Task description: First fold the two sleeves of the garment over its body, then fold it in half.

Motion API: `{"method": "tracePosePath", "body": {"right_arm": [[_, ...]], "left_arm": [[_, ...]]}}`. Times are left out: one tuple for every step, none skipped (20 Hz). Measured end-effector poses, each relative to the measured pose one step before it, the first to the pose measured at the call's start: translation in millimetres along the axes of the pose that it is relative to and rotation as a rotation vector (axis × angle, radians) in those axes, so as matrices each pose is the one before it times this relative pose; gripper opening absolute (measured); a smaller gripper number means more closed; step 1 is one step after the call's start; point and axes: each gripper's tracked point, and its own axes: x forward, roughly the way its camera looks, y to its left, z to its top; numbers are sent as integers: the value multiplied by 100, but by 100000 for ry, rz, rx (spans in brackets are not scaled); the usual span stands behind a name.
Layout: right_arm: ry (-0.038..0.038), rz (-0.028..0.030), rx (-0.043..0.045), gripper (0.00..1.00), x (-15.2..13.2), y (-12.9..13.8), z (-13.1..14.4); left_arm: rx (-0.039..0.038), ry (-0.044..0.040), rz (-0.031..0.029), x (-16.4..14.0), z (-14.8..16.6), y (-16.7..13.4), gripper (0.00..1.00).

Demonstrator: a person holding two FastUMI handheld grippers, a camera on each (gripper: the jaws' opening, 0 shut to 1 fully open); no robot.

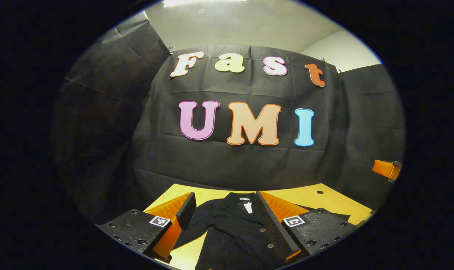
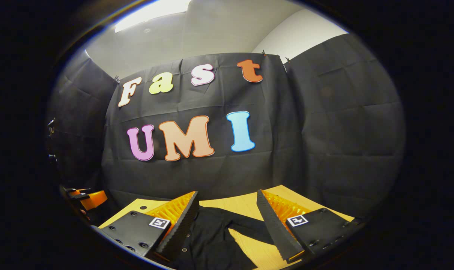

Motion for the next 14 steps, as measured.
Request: {"method": "tracePosePath", "body": {"right_arm": [[-310,-105,-226,94,98,-89,158],[28,16,-125,94,61,-32,-101],[342,404,10,94,164,90,-46],[510,465,104,94,95,156,-240],[310,341,32,94,71,103,-74],[16,344,-165,94,28,53,-29],[26,314,-318,94,151,78,26],[261,380,-375,94,90,77,-118],[416,366,-444,94,125,35,-187],[400,-72,-333,94,38,-106,-161],[445,-7,85,94,161,-251,-76],[297,273,525,97,-85,-129,-177],[-62,252,534,97,101,-160,1],[73,118,185,97,-33,-184,-80]], "left_arm": [[-289,-258,975,-11,71,277,93],[-365,-203,926,20,80,201,93],[-53,-72,946,-54,-46,186,93],[210,-140,585,9,134,180,93],[194,-224,142,-107,-61,-40,93],[337,-159,62,63,105,50,93],[426,-74,442,15,10,216,92],[231,-115,774,2,64,230,93],[-189,-246,956,-24,-18,297,93],[-422,-10,990,-15,11,162,93],[-328,83,1080,-24,-106,304,92],[7,-23,1306,-146,0,290,92],[115,-645,1583,-121,175,378,93],[144,-779,1800,-175,278,450,92]]}}
